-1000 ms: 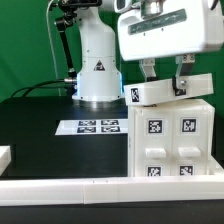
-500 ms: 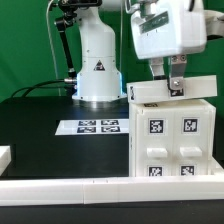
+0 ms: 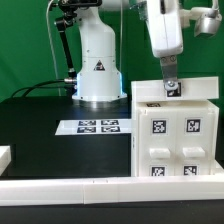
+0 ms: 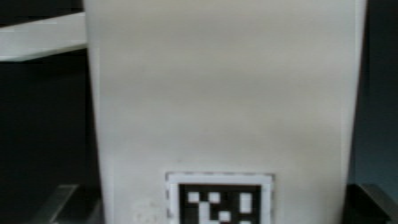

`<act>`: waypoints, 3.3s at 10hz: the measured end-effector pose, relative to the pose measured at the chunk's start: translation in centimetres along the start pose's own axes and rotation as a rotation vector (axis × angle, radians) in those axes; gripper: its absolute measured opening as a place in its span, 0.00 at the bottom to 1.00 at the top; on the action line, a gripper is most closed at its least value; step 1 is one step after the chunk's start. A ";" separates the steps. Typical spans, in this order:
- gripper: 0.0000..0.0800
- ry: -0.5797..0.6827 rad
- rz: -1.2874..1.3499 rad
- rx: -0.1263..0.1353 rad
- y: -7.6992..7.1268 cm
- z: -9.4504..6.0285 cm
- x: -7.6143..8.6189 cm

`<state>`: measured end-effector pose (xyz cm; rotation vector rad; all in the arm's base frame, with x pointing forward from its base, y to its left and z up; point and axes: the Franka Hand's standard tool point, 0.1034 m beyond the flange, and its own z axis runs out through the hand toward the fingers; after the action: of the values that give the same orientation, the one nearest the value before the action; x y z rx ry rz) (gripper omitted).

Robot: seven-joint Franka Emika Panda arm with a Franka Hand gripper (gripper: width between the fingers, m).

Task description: Assemble cabinet

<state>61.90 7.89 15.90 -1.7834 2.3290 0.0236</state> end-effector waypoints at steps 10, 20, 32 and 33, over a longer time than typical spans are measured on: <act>1.00 -0.060 0.092 0.026 -0.5 -2.1 -1.5; 1.00 -0.070 -0.855 0.024 -1.3 -2.9 -2.4; 1.00 0.028 -2.058 -0.101 -0.4 -2.6 -2.5; 1.00 0.009 -2.152 -0.120 -0.2 -2.6 -2.2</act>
Offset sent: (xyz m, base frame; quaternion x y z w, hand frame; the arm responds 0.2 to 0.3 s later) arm 0.0000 0.0000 0.0000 0.0000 0.0000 0.1296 0.9916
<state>62.27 9.61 18.81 -3.0511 -0.4887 -0.1580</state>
